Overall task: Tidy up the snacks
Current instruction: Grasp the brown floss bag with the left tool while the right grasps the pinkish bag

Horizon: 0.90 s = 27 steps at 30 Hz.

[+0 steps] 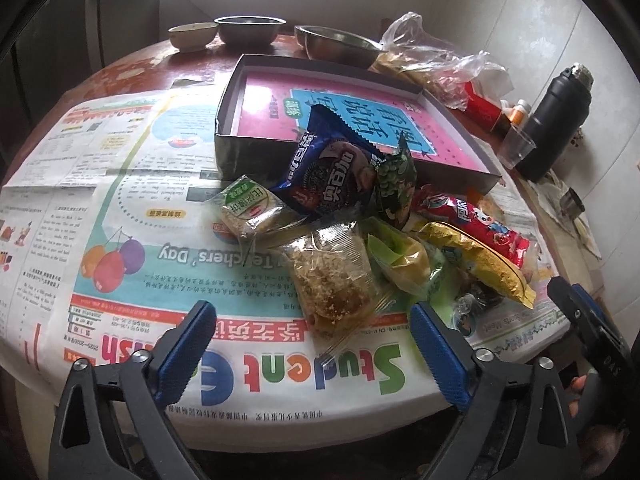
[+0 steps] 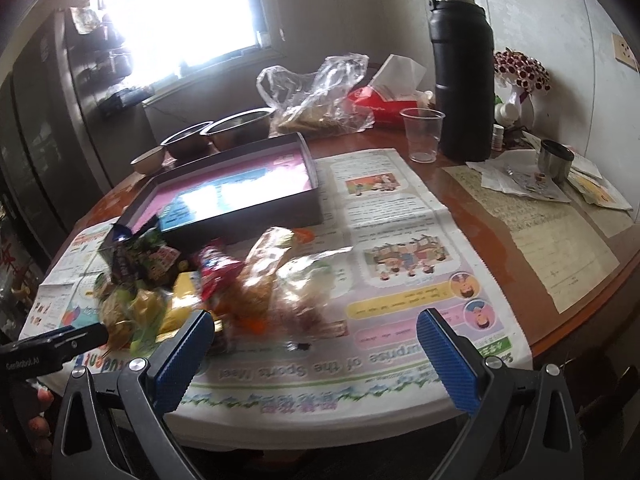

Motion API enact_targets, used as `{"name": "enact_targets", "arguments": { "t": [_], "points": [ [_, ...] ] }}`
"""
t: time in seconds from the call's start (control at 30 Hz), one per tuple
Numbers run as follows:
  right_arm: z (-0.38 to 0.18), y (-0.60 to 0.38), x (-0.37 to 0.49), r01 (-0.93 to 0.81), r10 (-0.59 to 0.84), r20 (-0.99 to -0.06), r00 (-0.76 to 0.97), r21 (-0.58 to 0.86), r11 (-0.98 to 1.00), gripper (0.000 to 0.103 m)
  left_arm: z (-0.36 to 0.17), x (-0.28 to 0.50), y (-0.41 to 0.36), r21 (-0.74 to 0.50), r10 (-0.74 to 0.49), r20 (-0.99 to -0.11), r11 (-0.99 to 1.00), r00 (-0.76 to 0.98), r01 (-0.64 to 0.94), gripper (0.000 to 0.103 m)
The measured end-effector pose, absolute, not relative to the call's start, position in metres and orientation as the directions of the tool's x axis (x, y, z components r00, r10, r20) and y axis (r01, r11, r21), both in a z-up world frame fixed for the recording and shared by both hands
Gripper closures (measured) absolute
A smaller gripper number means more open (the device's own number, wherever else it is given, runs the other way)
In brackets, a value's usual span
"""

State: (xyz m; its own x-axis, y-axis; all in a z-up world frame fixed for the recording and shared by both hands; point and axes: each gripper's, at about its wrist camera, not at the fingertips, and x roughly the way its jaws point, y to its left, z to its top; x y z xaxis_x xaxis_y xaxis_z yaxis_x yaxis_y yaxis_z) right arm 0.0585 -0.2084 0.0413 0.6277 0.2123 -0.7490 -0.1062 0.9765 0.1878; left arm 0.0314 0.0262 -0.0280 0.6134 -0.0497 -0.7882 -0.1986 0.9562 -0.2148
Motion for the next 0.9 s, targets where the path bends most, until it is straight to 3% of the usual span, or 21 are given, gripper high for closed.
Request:
{"name": "enact_targets", "arguments": {
  "t": [0.13,0.4,0.77,0.83,0.9],
  "points": [
    [0.035,-0.213,0.070,-0.087,0.193,-0.768,0.610,0.178,0.980,0.001,-0.031,0.039,0.025,-0.209,-0.053,-0.800,0.958,0.598,-0.195,0.019],
    [0.023,-0.204,0.090,-0.112,0.194,-0.785,0.589,0.158,0.981,0.001,-0.036,0.051,0.024,-0.195,-0.038,-0.815,0.958,0.579,-0.212,0.023],
    [0.007,-0.189,0.102,-0.195,0.239,-0.796,0.557,0.154,0.969,0.046,-0.035,0.053,0.035,-0.203,-0.026,-0.821,0.947,0.570,-0.250,0.033],
    [0.006,-0.189,0.103,-0.207,0.245,-0.793,0.557,0.153,0.966,0.053,-0.035,0.055,0.035,-0.214,-0.035,-0.821,0.944,0.570,-0.251,0.038],
    [0.005,-0.189,0.104,-0.219,0.245,-0.787,0.566,0.142,0.965,0.053,-0.034,0.057,0.034,-0.219,-0.038,-0.822,0.942,0.569,-0.254,0.045]
  ]
}}
